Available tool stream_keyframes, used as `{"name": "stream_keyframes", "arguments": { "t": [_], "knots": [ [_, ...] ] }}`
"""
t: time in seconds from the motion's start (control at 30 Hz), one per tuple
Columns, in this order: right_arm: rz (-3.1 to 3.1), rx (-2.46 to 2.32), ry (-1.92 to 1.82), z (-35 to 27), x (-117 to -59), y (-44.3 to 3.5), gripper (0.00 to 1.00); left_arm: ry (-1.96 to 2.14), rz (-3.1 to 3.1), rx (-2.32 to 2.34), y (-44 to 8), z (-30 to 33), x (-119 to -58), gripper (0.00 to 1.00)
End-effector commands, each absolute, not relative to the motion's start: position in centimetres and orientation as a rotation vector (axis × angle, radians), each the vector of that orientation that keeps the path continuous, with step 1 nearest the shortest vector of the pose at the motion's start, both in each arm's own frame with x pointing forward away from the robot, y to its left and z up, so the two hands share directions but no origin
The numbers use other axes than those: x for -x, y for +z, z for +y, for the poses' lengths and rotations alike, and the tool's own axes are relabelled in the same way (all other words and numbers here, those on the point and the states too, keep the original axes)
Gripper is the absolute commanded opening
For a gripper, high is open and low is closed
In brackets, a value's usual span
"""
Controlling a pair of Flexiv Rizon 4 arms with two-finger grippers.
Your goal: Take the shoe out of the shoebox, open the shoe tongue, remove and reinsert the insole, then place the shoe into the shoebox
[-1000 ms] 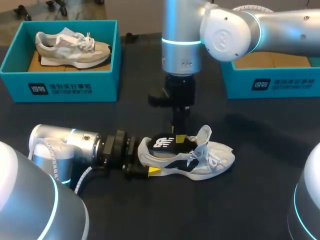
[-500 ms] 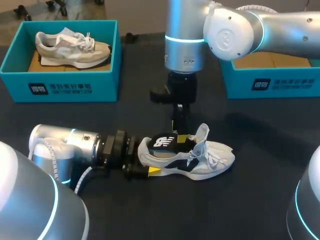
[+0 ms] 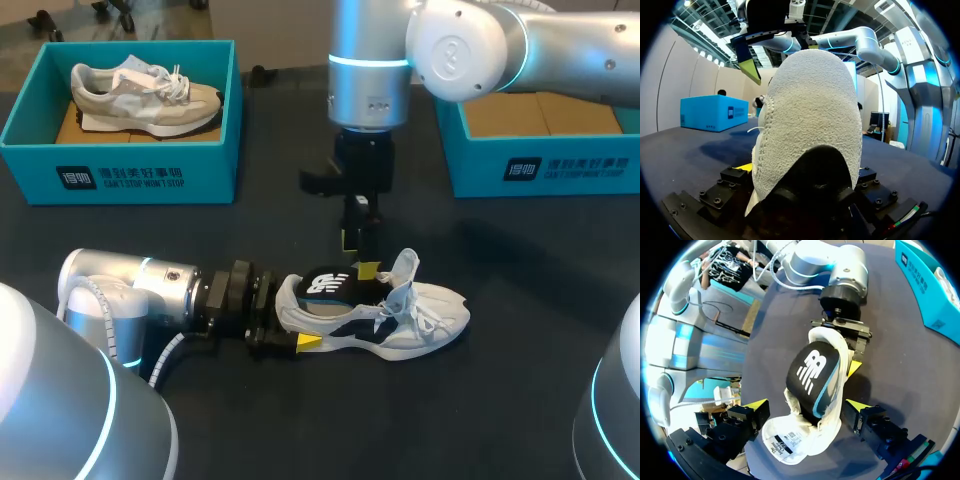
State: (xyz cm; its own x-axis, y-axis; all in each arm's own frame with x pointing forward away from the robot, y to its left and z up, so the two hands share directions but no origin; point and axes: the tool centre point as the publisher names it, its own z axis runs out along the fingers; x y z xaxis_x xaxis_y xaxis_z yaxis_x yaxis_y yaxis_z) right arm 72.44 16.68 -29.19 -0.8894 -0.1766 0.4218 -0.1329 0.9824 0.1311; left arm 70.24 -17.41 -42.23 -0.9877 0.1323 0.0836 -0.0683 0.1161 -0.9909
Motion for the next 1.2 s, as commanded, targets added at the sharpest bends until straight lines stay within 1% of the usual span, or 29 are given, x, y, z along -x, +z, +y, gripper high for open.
{"name": "stream_keyframes", "arguments": {
  "t": [0.03, 0.2, 0.37, 0.53, 0.57, 0.6, 0.7, 0.73, 0.77, 0.8, 0.87, 1.07, 1.2],
  "knots": [
    [-2.682, -0.221, -0.132, 16.8, -72.5, -29.3, 1.0, 1.995, -2.229, 0.062, -42.4, -17.4, -70.2, 0.0],
    [-2.673, -0.209, -0.122, 16.9, -72.6, -29.1, 1.0, 1.995, -2.229, 0.062, -42.4, -17.4, -70.2, 0.0],
    [-2.565, -0.131, -0.177, 16.7, -73.2, -27.6, 1.0, 1.995, -2.229, 0.062, -42.4, -17.4, -70.2, 0.0],
    [-2.483, -0.084, -0.159, 17.2, -73.4, -27.6, 0.99, 1.995, -2.229, 0.062, -42.4, -17.4, -70.2, 0.0],
    [-2.466, -0.076, -0.159, 17.2, -73.4, -27.8, 0.92, 1.995, -2.229, 0.062, -42.4, -17.4, -70.2, 0.0],
    [-2.456, -0.063, -0.145, 17.4, -73.4, -28.0, 0.89, 1.995, -2.229, 0.062, -42.4, -17.4, -70.2, 0.0],
    [-2.43, -0.043, -0.152, 17.4, -73.4, -28.5, 0.86, 1.995, -2.229, 0.062, -42.4, -17.4, -70.2, 0.0],
    [-2.424, -0.012, -0.134, 17.5, -73.3, -28.6, 0.64, 1.995, -2.229, 0.062, -42.4, -17.4, -70.2, 0.0],
    [-2.422, -0.002, -0.125, 17.6, -73.2, -28.7, 0.49, 1.995, -2.229, 0.062, -42.4, -17.4, -70.2, 0.0],
    [-2.416, -0.005, -0.127, 17.6, -73.1, -28.7, 0.48, 1.995, -2.229, 0.062, -42.4, -17.4, -70.2, 0.0],
    [-2.41, 0.002, -0.119, 17.7, -73.0, -28.8, 0.49, 1.995, -2.229, 0.062, -42.4, -17.4, -70.2, 0.0],
    [-2.392, 0.01, -0.114, 17.9, -72.8, -28.8, 0.48, 1.995, -2.229, 0.062, -42.4, -17.4, -70.2, 0.0],
    [-2.376, 0.005, -0.086, 18.4, -72.8, -28.9, 0.53, 1.995, -2.229, 0.062, -42.4, -17.4, -70.2, 0.0]
  ]
}}
